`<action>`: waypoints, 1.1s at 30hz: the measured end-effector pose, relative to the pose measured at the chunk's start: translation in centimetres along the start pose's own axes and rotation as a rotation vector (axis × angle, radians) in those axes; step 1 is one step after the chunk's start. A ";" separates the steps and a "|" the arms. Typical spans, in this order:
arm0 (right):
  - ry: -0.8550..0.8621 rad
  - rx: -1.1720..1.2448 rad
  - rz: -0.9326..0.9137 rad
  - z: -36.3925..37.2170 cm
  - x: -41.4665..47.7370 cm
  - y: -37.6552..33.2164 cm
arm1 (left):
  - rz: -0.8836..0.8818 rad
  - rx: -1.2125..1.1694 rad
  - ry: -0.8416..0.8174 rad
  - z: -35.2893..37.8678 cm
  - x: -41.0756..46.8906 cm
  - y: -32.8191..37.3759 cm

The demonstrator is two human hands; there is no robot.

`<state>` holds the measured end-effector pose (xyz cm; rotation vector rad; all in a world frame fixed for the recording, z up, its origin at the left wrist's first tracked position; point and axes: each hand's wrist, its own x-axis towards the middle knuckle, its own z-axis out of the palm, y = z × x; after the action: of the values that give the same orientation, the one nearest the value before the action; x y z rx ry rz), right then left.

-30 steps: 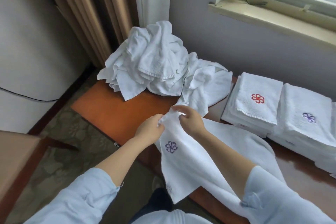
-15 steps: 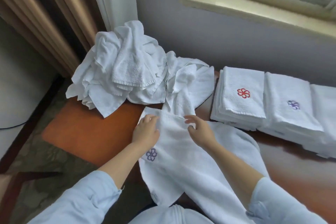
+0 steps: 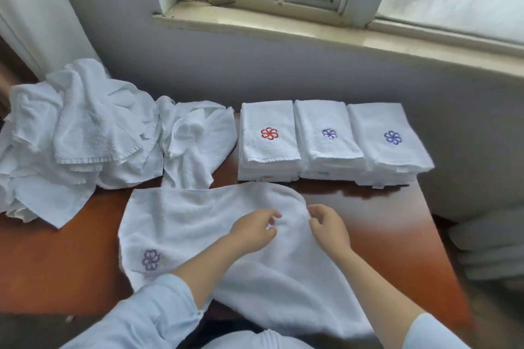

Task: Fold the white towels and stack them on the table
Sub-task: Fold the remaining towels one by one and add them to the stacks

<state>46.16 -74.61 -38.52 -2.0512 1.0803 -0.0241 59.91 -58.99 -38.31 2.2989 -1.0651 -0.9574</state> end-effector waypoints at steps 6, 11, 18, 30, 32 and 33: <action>-0.214 0.157 0.175 -2.4 -1.3 4.4 | -0.084 -0.044 -0.052 3.9 1.0 3.5; -0.480 0.419 0.164 -3.0 -2.3 3.9 | -0.220 -0.106 -0.024 5.1 1.5 4.6; -0.698 0.480 0.115 -2.3 -2.2 3.6 | -0.424 -0.371 0.130 6.1 1.2 6.0; -0.394 0.420 -0.059 -2.9 -1.0 2.5 | -0.489 -0.427 0.318 4.4 -0.6 6.8; -0.485 0.412 -0.145 -2.3 -0.7 1.5 | -0.457 -0.414 0.326 3.7 -0.9 6.5; -0.511 0.408 -0.155 -1.9 -0.6 1.1 | -0.432 -0.420 0.327 3.3 -1.0 6.3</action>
<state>44.37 -75.78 -37.75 -1.6387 0.5443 0.1787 53.92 -62.32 -36.18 2.2493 -0.2068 -0.8159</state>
